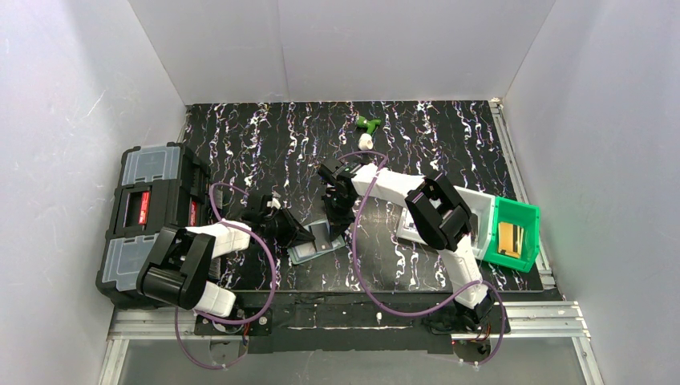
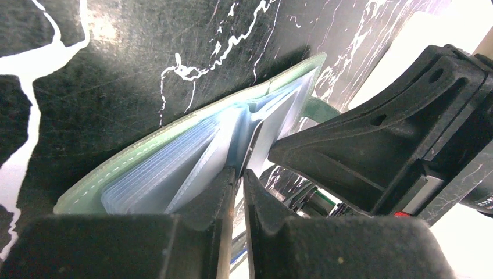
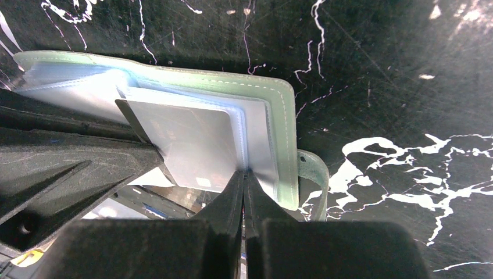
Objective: Take the credit cards out of the card holder
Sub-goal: Remove the credit card from the card holder, then place the credit card in the storage box.
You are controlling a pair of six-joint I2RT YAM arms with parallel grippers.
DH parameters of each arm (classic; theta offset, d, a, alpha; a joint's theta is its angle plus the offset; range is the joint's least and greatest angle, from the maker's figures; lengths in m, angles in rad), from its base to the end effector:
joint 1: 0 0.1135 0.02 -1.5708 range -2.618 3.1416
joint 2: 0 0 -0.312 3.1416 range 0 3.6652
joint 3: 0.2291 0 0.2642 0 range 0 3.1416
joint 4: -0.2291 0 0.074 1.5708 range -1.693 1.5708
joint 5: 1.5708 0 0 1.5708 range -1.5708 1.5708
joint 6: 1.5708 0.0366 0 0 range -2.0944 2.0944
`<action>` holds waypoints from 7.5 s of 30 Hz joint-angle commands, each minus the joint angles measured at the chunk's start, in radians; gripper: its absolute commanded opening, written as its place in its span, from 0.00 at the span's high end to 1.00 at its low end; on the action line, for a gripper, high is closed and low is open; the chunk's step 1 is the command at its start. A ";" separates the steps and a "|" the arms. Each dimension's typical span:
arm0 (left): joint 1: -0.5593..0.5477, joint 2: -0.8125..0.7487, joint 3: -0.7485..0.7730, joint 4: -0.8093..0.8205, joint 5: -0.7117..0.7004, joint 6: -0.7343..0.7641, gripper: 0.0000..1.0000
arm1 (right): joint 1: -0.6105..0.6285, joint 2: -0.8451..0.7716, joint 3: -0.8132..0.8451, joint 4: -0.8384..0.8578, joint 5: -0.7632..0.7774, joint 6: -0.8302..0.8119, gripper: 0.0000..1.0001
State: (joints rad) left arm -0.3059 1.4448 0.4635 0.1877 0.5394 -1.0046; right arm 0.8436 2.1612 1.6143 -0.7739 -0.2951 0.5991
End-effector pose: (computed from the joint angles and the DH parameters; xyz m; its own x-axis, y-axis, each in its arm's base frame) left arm 0.2305 -0.0925 0.1674 -0.8726 -0.4838 -0.0672 -0.2508 0.5619 -0.7883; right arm 0.3056 0.3594 0.1845 -0.9620 -0.2694 -0.0454 -0.2665 0.8890 0.3722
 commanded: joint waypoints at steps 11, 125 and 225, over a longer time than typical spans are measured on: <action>0.017 -0.018 -0.033 0.025 0.025 -0.010 1.00 | 0.009 0.068 0.006 0.000 0.043 -0.004 0.99; 0.073 -0.317 0.397 -0.296 0.129 -0.085 1.00 | -0.236 -0.594 -0.399 0.738 -0.410 0.336 0.13; -0.068 -0.258 0.534 -0.811 -0.153 0.310 0.02 | -0.424 -0.862 -0.425 -0.192 0.422 0.020 0.09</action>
State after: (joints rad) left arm -0.3698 1.2053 0.9886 -0.6014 0.4244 -0.6909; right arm 0.3049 1.3363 1.1763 -1.0252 0.2799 0.5819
